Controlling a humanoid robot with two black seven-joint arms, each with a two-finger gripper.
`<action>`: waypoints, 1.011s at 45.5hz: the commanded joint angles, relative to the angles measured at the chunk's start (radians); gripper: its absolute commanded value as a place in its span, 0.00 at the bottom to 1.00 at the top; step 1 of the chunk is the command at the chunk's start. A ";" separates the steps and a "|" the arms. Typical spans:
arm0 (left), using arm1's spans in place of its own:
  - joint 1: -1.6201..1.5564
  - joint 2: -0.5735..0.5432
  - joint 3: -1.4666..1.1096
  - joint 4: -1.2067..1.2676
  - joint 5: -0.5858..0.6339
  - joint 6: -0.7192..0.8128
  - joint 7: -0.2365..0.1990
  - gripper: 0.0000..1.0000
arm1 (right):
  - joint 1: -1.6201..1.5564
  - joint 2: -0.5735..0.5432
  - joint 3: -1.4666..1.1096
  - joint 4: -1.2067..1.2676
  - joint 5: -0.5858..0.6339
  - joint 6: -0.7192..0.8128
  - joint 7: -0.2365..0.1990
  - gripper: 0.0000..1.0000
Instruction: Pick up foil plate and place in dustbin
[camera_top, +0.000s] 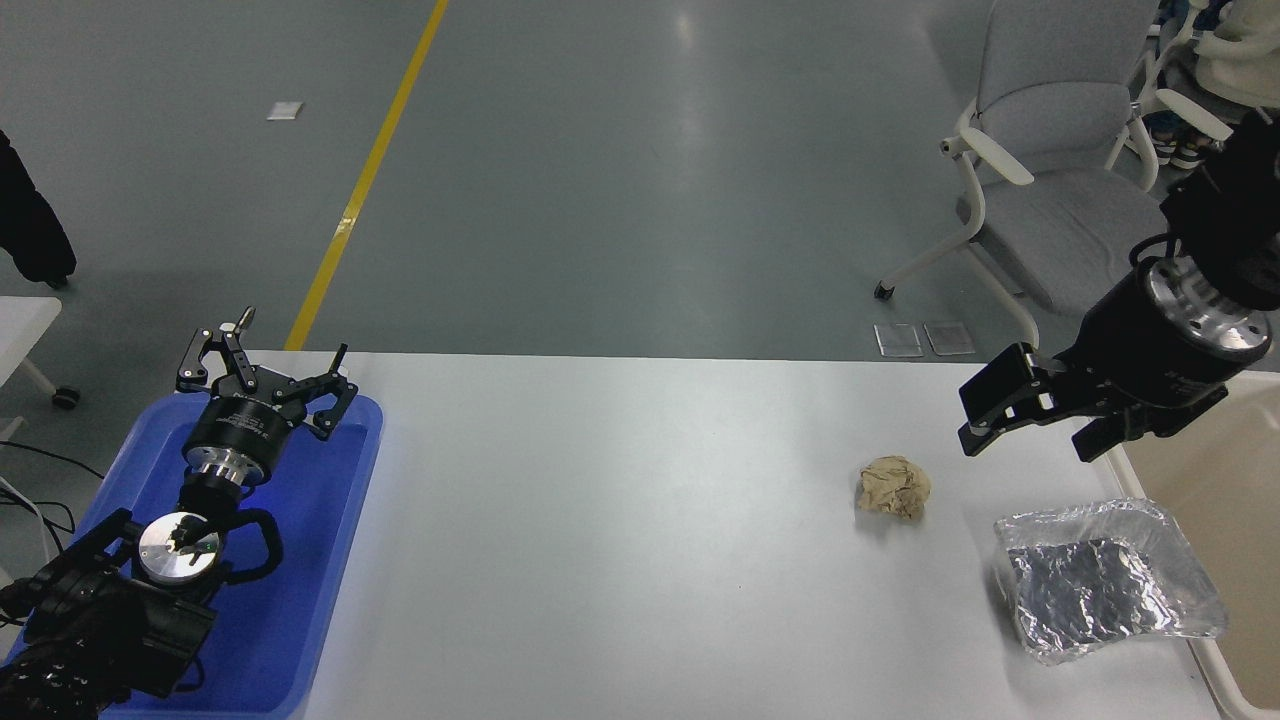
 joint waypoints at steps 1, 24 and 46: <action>0.000 0.000 0.000 0.000 0.000 0.000 0.000 1.00 | -0.004 -0.008 0.000 0.000 -0.003 0.000 0.000 1.00; 0.000 0.000 0.000 0.000 -0.001 0.000 0.000 1.00 | -0.021 0.024 0.000 -0.021 -0.005 0.000 0.000 1.00; 0.000 0.000 0.000 0.000 -0.001 0.000 0.000 1.00 | -0.091 0.073 0.037 -0.135 -0.003 0.000 0.000 1.00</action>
